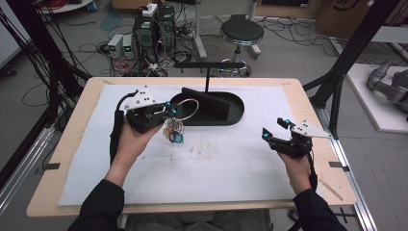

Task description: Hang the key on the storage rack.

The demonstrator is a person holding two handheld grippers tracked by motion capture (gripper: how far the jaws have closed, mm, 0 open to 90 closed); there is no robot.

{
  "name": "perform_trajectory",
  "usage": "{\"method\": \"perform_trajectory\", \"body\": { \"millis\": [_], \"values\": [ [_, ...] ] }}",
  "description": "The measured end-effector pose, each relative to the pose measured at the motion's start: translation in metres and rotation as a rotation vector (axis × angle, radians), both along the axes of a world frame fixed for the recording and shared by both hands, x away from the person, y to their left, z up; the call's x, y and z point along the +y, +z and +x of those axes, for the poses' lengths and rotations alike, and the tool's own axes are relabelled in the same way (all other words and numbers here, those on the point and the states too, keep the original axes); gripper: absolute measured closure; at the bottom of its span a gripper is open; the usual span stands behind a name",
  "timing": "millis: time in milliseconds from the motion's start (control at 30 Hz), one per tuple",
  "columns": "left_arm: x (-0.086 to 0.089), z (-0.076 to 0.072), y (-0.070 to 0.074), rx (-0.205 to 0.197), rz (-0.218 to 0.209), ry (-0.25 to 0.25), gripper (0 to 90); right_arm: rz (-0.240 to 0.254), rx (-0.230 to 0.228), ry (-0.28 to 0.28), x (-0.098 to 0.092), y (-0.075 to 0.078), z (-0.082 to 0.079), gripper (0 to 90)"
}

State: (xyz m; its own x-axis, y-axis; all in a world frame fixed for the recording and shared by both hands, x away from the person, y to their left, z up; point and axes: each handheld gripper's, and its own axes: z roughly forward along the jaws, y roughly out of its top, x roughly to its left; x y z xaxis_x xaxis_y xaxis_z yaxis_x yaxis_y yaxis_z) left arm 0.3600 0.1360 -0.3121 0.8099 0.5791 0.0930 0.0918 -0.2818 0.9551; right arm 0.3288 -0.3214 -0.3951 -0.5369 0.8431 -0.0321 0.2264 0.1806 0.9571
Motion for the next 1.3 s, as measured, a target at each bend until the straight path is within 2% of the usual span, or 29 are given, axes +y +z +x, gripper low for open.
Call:
{"method": "perform_trajectory", "body": {
  "millis": [433,533,733,800,867,1067,1200,1300],
  "values": [
    [-0.001,0.032,0.011,-0.025,-0.027,0.073,86.5,0.007,0.002,-0.007,-0.004,0.000,0.001,27.1],
    [0.000,0.040,0.011,-0.041,-0.048,0.091,86.5,0.008,0.000,-0.008,-0.005,-0.001,0.002,27.1],
    [-0.001,0.057,0.014,-0.026,-0.029,0.112,86.5,0.011,0.005,-0.006,-0.006,-0.001,0.003,27.1],
    [-0.002,0.061,0.015,-0.037,-0.036,0.125,86.5,0.015,0.008,-0.006,-0.006,-0.001,0.004,27.1],
    [-0.002,0.066,0.014,-0.024,-0.047,0.131,86.5,0.013,0.008,-0.005,-0.006,-0.002,0.005,27.1],
    [-0.002,0.079,0.008,-0.012,-0.036,0.168,86.5,0.017,0.008,-0.004,-0.006,-0.002,0.005,27.2],
    [0.002,0.088,0.003,0.002,-0.067,0.196,86.5,0.019,0.009,-0.006,-0.006,-0.001,0.004,27.3],
    [0.004,0.094,0.000,0.013,-0.074,0.214,86.5,0.017,0.007,-0.006,-0.006,-0.001,0.004,27.2]
  ]
}}
